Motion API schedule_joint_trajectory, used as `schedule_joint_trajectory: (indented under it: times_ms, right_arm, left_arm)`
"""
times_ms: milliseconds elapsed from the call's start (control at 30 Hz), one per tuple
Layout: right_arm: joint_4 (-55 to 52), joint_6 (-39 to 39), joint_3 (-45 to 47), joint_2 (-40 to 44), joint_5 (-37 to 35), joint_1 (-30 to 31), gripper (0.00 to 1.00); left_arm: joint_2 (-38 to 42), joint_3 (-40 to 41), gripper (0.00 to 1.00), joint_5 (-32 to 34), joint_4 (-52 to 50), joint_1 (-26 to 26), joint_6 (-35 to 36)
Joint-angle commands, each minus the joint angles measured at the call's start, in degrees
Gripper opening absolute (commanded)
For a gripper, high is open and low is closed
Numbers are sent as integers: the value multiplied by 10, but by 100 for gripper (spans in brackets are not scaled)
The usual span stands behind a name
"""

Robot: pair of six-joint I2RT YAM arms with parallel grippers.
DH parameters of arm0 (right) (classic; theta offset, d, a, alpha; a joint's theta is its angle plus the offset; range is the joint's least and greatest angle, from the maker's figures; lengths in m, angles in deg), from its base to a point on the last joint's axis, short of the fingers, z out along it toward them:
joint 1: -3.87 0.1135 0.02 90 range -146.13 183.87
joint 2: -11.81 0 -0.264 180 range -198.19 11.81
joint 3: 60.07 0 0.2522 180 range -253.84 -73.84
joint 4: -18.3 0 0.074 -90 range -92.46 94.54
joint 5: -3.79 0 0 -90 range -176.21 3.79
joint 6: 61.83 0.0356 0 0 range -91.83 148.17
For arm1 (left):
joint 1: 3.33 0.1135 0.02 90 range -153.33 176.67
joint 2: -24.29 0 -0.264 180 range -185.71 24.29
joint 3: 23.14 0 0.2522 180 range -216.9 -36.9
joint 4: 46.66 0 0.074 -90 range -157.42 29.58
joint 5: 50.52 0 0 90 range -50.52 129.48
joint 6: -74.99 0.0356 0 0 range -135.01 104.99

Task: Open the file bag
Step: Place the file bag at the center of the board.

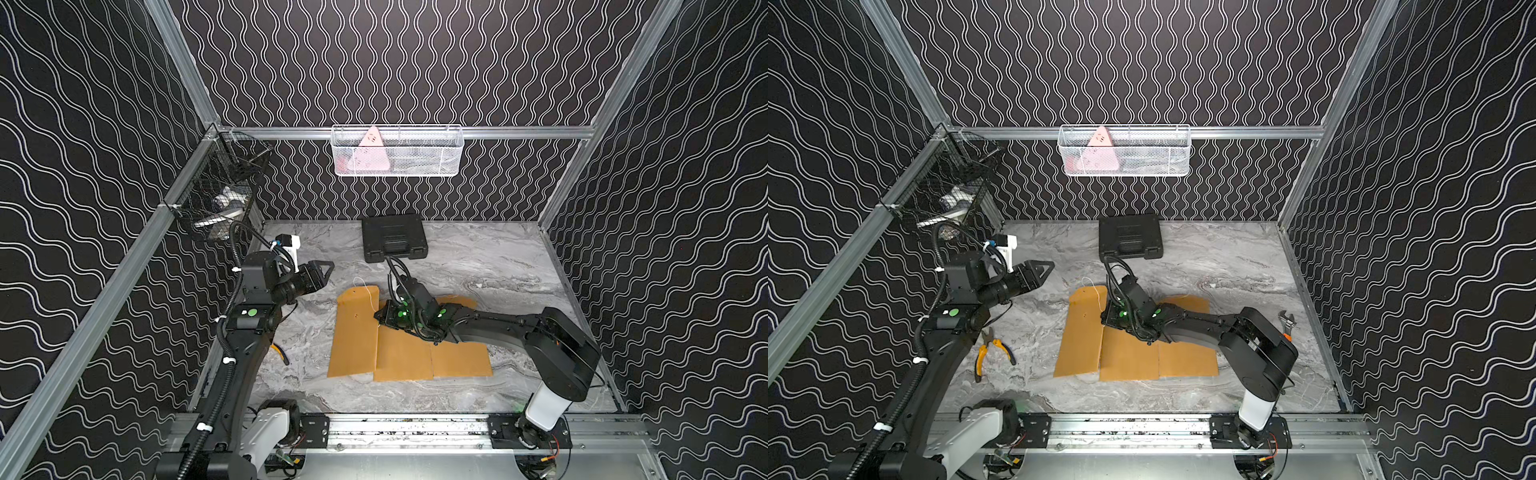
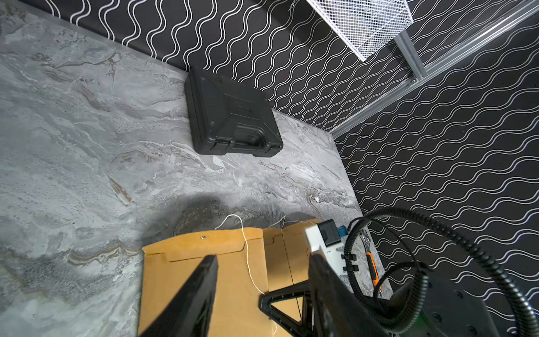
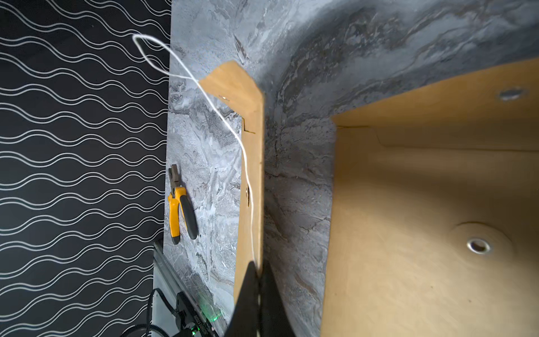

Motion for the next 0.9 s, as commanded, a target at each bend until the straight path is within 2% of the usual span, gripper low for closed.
schedule_joint_trajectory:
  times_ms: [0,633,867]
  right_arm:
    - [36,21,-5,-14,1,4,0]
    - [67,36,-18,-72,25,9,0]
    - [65,39,-13,-74,18,9,6]
  left_arm:
    - [-3,4,54,-18,21,7,-2]
    - [-9,14,54,-39,37,26,-16]
    - [-9,15,54,-41,39,27,-18]
